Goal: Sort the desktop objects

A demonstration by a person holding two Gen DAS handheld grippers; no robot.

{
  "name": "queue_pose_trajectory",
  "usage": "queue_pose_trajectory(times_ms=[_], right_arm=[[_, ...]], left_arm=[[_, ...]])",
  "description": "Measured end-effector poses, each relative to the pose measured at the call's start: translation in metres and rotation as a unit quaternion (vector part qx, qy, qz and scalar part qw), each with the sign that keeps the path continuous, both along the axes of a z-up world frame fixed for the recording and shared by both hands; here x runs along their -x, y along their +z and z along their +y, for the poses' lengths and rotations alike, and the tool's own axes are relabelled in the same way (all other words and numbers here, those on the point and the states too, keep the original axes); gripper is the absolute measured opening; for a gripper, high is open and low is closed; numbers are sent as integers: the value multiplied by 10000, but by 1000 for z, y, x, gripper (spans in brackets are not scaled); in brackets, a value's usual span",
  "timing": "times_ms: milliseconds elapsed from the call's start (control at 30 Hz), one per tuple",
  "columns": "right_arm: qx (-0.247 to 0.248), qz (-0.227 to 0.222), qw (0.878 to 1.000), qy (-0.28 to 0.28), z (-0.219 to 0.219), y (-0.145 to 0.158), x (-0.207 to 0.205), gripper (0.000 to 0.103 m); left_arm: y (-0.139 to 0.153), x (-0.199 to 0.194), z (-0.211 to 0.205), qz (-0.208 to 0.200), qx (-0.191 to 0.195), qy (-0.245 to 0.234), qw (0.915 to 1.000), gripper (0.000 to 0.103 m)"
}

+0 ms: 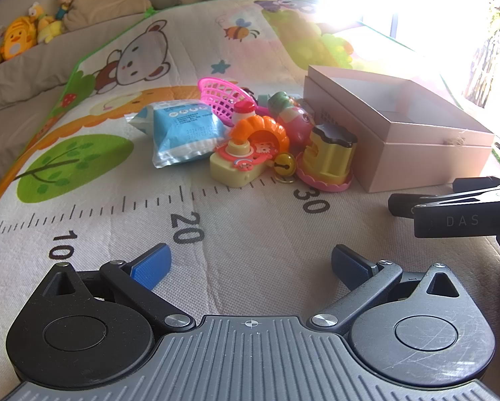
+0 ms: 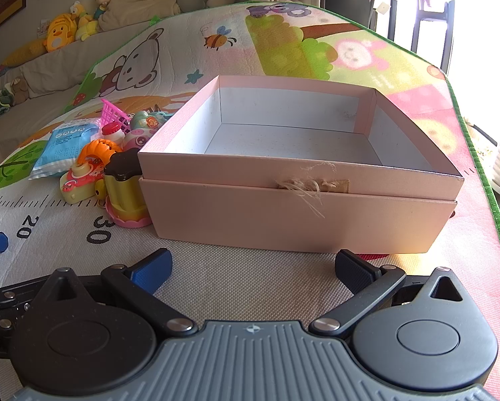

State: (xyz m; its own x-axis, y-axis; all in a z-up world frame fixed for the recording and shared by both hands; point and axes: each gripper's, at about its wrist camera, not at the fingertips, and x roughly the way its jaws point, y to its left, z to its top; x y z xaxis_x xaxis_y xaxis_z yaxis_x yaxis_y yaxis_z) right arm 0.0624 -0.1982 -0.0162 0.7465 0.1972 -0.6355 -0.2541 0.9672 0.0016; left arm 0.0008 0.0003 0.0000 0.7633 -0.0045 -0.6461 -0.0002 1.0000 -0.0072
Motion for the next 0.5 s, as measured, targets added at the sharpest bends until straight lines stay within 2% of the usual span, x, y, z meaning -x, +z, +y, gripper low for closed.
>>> queue_pose_trajectory(times_ms=[500], right_arm=[[14, 4, 10000, -2, 0, 0, 0, 103]], left_arm=[[0, 0, 0, 4, -1, -1, 10000, 103]])
